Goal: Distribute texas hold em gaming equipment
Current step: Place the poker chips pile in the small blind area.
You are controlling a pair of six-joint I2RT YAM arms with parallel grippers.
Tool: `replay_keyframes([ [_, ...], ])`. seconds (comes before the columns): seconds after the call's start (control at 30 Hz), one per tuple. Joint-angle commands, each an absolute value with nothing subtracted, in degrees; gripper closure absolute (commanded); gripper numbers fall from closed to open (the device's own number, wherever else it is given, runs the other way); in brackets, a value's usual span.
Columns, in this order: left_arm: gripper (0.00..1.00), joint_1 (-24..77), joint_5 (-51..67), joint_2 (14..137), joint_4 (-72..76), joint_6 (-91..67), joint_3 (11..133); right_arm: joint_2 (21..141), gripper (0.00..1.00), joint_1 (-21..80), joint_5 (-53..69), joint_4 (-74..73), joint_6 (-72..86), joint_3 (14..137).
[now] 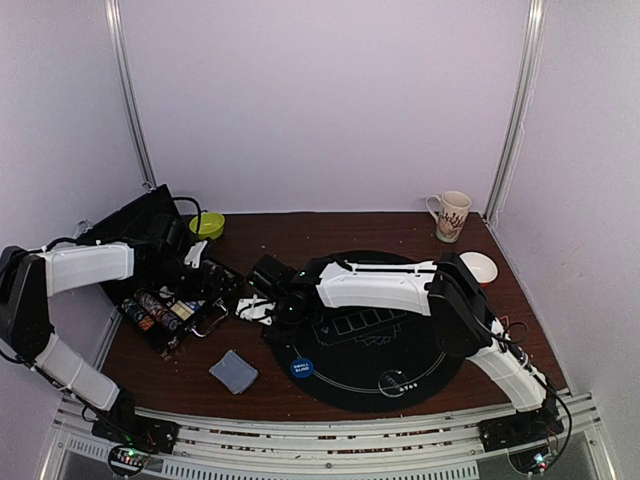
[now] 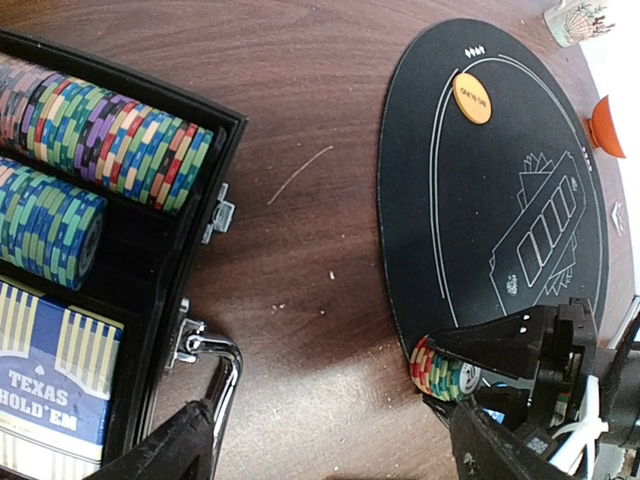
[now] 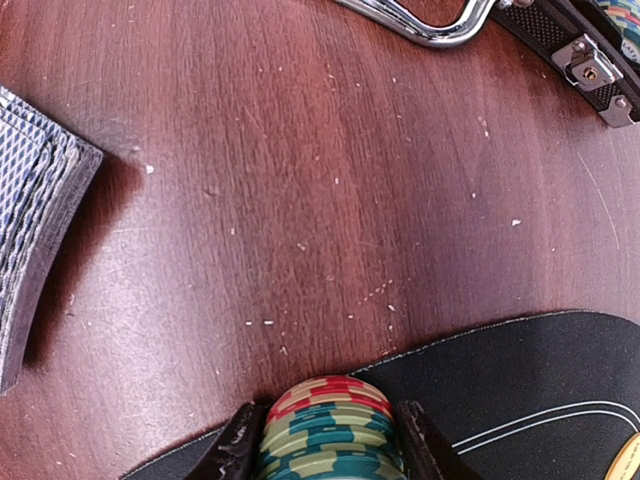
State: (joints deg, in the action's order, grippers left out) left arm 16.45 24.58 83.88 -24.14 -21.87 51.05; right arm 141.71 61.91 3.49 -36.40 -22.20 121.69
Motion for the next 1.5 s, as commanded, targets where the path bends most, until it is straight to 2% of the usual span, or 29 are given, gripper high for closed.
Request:
replay_keyframes([
  [0.0, 0.16, 16.4, 24.7, 83.2, -24.2, -20.7, 51.1, 143.2, 0.73, 61.3, 0.7, -38.3, -21.5, 121.1],
  [0.33, 0.15, 16.4, 24.9, 82.6, -24.4, -20.7, 51.4, 144.6, 0.68, 60.9, 2.9, -36.5, -21.6, 121.6],
  [0.6, 0.15, 16.4, 24.9, 82.2, -24.7, -20.5, 51.4, 144.5, 0.53, 60.8, 2.8, -36.4, -21.4, 121.9],
  [0.9, 0.15, 16.4, 24.9, 82.0, -24.9, -20.5, 51.7, 143.9, 0.40, 60.7, 3.4, -36.2, -20.9, 122.7],
  [0.97, 0.15, 16.4, 25.1, 82.1, -25.0, -20.4, 51.7, 143.6, 0.34, 60.8, 3.6, -36.1, -20.6, 123.2],
  [1.0, 0.15, 16.4, 25.1, 82.2, -25.0, -20.3, 51.8, 143.3, 0.27, 60.8, 3.7, -35.9, -20.2, 123.2],
  [1.03, 0.15, 16.4, 25.2, 82.1, -25.0, -20.2, 51.9, 142.8, 0.05, 60.9, 3.9, -35.3, -19.9, 123.2],
  [1.07, 0.15, 16.4, 25.2, 82.1, -25.0, -20.1, 52.0, 142.2, 0.01, 61.0, 4.3, -34.6, -19.6, 122.9],
  [1.3, 0.14, 16.4, 24.6, 81.1, -26.7, -18.1, 54.5, 136.7, 0.00, 61.6, 8.4, -29.1, -18.8, 120.9],
  [1.47, 0.15, 16.4, 20.6, 80.7, -31.1, -13.7, 60.7, 132.1, 0.00, 61.6, 9.6, -24.8, -18.8, 120.0],
])
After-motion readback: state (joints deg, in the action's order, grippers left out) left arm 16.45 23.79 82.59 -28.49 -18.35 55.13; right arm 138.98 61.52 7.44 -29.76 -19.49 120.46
